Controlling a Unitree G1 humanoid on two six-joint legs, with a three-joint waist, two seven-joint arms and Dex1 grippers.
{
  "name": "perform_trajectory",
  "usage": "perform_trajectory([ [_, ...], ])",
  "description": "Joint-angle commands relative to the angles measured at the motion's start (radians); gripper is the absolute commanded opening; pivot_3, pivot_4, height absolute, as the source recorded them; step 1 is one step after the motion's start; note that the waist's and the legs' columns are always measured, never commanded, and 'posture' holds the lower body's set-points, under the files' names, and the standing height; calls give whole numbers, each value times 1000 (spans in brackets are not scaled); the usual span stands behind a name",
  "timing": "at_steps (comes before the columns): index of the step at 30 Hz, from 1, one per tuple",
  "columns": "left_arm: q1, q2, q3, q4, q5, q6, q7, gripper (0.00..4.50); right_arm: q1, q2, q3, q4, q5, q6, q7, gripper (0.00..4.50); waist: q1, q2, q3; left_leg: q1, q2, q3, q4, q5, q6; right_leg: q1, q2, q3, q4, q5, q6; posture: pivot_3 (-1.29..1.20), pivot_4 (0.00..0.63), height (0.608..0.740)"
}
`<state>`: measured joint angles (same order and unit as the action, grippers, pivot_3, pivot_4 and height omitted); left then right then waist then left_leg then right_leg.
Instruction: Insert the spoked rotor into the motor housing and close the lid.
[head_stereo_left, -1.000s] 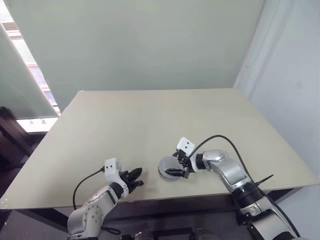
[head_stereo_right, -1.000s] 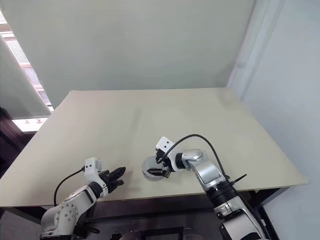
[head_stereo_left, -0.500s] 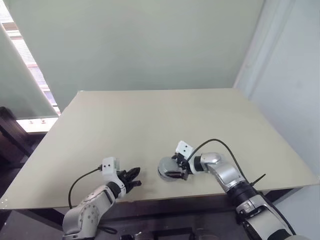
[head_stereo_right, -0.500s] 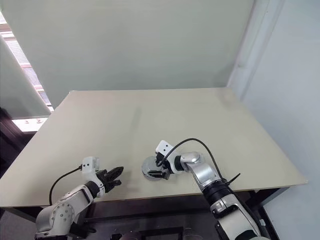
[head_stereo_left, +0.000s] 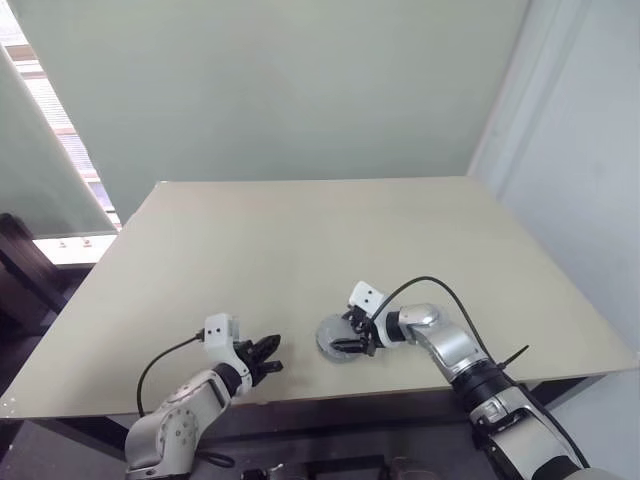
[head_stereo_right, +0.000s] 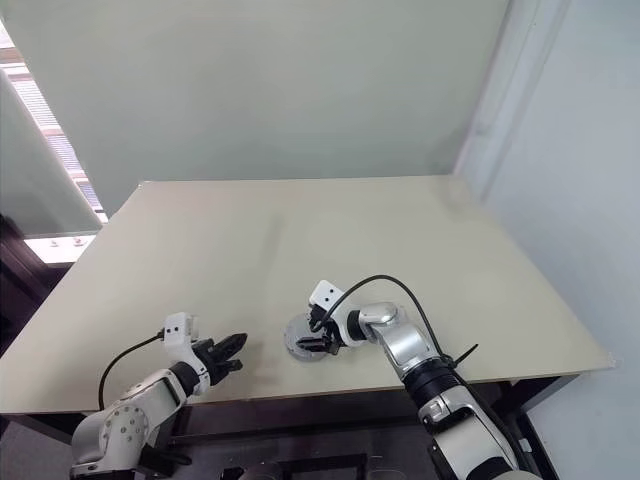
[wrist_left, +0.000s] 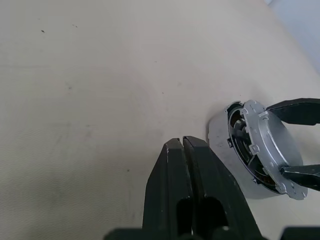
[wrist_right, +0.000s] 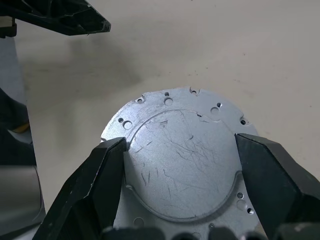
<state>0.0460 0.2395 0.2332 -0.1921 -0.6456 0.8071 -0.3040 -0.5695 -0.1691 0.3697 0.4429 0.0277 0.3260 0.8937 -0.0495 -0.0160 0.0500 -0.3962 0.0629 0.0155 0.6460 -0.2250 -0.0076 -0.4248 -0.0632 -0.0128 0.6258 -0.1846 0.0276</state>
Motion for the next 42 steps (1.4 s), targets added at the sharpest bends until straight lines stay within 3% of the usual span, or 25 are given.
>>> perform_trajectory([
  [1, -21, -4, -9, -38, -7, -9, -2, 0, -24, 15, -3, -44, -3, 47, -17, 3265, 0, 0, 0, 0, 0, 0, 0, 0, 0, 0, 0, 0, 0, 0, 0, 0, 0, 740],
  [28, -12, -39, -24, -12, 5, -34, -7, 0, -10, 54, 66, -101, -94, 256, -150, 3265, 0, 0, -1, 1, 0, 0, 1, 0, 0, 1, 0, 0, 1, 0, -1, 0, 0, 740],
  [42, -10, -51, -31, -4, 9, -45, -11, 0, -2, 17, 149, -123, -141, 289, -136, 3265, 0, 0, -2, 1, 0, 0, 0, 0, 0, 0, 0, 0, 1, 0, -1, 0, 0, 740],
])
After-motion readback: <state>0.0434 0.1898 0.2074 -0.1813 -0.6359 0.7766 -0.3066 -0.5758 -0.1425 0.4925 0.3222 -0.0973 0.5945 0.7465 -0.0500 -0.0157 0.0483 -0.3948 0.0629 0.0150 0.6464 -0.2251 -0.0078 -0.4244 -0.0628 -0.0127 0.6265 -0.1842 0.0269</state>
